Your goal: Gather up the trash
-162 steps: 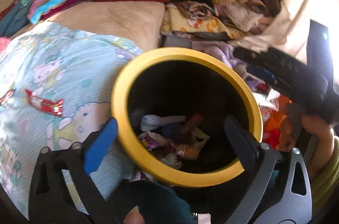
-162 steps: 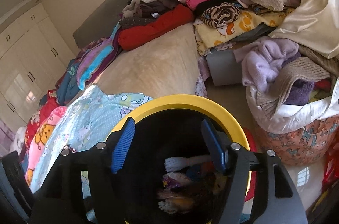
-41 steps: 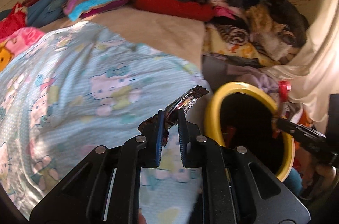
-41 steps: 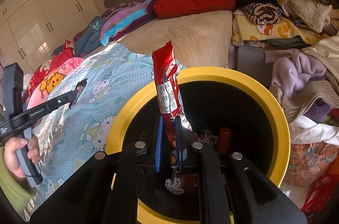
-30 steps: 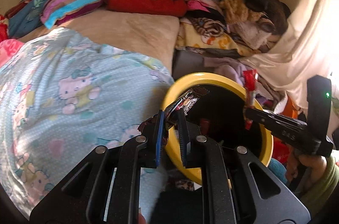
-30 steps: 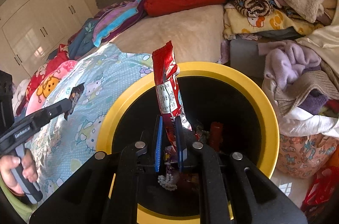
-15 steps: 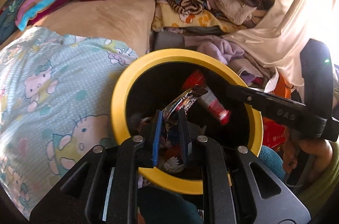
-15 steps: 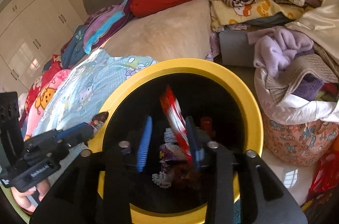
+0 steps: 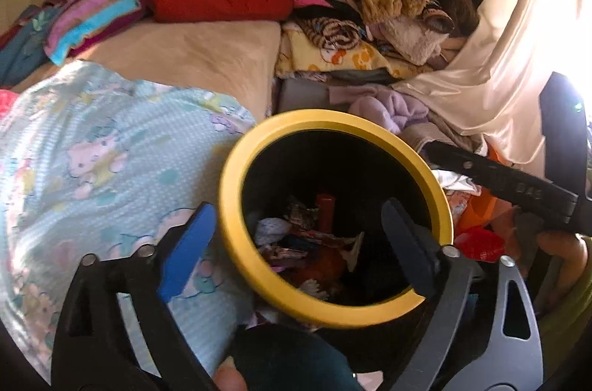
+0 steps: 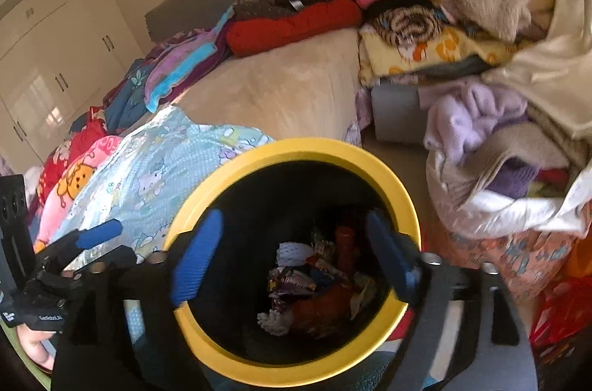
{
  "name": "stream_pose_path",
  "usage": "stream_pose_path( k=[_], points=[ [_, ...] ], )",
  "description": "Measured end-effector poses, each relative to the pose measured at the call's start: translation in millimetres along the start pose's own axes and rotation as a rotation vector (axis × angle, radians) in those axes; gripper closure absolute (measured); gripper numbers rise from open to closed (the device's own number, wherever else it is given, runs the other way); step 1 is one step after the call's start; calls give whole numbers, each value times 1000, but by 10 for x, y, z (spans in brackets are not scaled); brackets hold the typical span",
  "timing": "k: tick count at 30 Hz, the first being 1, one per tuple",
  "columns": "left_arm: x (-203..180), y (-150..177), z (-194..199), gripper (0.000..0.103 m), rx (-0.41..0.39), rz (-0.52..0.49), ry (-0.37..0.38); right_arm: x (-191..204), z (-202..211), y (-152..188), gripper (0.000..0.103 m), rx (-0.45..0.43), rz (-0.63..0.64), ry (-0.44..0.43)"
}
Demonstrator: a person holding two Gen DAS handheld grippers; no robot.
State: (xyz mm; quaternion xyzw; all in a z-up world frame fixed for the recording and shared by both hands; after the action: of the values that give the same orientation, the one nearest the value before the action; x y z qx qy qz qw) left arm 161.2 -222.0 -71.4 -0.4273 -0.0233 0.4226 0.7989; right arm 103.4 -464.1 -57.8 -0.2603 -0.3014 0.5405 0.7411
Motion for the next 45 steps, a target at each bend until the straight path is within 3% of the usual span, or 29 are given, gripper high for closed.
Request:
stream_pose_path(
  k=[4,12,20,24,28,31,45],
  points=[
    [60,76,240,11,-36,7,-57,183,193,-14,7,-47,37,-27],
    [224,336,826,11,-133,41,-185,603,553,247,6,-128,122,-73],
    [236,585,1390,11,-286,31,-309,939,836,678,6,-285,155,-57],
    [197,693,1566,11,-321,28,-334,1061,1046,840,6,-423,178,-18],
    [156,788,1658,11,-360,20,-400,1052,1147,865,6,-501,180,-3],
    [174,798,1666,11,-373,41,-429,1008,1148,862,6,-505,161,7],
    [193,824,1713,11,-387,62,-397,1089,1105,930,6,-488,186,10]
  ],
)
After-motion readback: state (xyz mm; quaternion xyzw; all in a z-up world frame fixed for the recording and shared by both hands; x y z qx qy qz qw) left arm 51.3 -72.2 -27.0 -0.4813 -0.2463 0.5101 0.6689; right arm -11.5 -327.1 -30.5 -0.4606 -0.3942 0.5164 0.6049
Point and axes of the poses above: each gripper's, at about its wrist camera, not at the fingertips, and z roughly against the way its jaws point, x to its left, y to its underside, the point moved 2 cm from there along -z, roughly the way its jaws point, and after that the axes turned 11 degrees about y, right-handed, at the moved point
